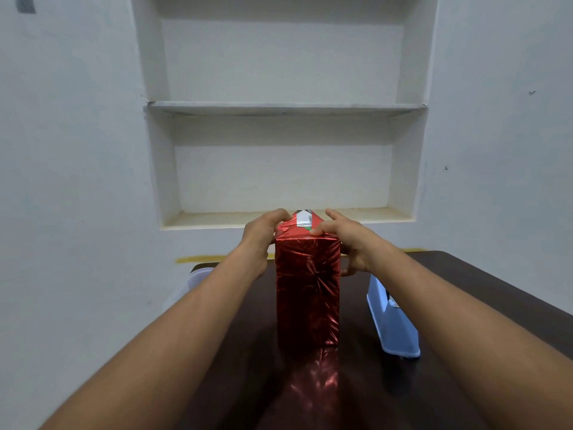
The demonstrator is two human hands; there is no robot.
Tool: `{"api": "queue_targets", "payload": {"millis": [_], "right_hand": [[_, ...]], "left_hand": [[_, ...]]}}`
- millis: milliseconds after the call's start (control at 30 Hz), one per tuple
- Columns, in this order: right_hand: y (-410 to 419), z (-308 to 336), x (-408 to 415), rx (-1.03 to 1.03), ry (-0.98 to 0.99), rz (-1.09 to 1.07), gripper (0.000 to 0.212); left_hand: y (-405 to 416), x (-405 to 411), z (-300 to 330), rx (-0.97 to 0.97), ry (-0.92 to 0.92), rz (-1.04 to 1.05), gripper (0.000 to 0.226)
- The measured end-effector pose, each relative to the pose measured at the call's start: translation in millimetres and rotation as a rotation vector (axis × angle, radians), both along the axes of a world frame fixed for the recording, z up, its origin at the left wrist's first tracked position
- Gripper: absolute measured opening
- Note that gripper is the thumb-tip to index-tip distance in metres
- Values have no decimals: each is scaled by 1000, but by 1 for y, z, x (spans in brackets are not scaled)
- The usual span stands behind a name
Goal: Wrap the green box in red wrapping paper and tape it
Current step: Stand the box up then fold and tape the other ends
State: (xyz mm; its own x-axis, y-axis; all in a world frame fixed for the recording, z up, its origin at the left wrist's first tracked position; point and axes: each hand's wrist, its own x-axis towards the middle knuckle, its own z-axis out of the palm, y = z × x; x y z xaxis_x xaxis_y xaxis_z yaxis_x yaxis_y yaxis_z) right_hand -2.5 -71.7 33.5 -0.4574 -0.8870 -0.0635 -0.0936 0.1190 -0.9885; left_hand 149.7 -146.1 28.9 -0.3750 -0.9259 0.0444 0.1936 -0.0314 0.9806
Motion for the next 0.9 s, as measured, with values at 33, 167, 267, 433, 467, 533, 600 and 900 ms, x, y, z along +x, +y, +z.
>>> {"api": "queue_targets", "payload": {"millis": [33, 167, 267, 433, 467, 533, 600, 900], "right_hand": [[0, 0, 0, -1, 0, 3, 84], [0, -1, 0, -3, 1, -2, 83], [0, -1, 3, -1, 9, -4, 83], [-2, -6, 6, 14, 25, -13, 86], [-3, -7, 7, 21, 32, -14, 88], [-4, -8, 8, 31, 55, -14, 96], [1, -8, 9, 21, 98, -11, 100], [71, -58, -11, -186, 405, -480, 25]], "left_hand": [[4, 0, -1, 26, -9, -24, 10], [19, -3, -13, 143, -15, -77, 42], [13, -12, -25, 217, 27, -76, 87], [27, -17, -18, 233, 128, 72, 66], [32, -16, -16, 226, 138, 109, 56], [38, -16, -15, 217, 130, 152, 41], [40, -19, -15, 210, 123, 161, 36], [28, -23, -20, 185, 144, 172, 54]]}}
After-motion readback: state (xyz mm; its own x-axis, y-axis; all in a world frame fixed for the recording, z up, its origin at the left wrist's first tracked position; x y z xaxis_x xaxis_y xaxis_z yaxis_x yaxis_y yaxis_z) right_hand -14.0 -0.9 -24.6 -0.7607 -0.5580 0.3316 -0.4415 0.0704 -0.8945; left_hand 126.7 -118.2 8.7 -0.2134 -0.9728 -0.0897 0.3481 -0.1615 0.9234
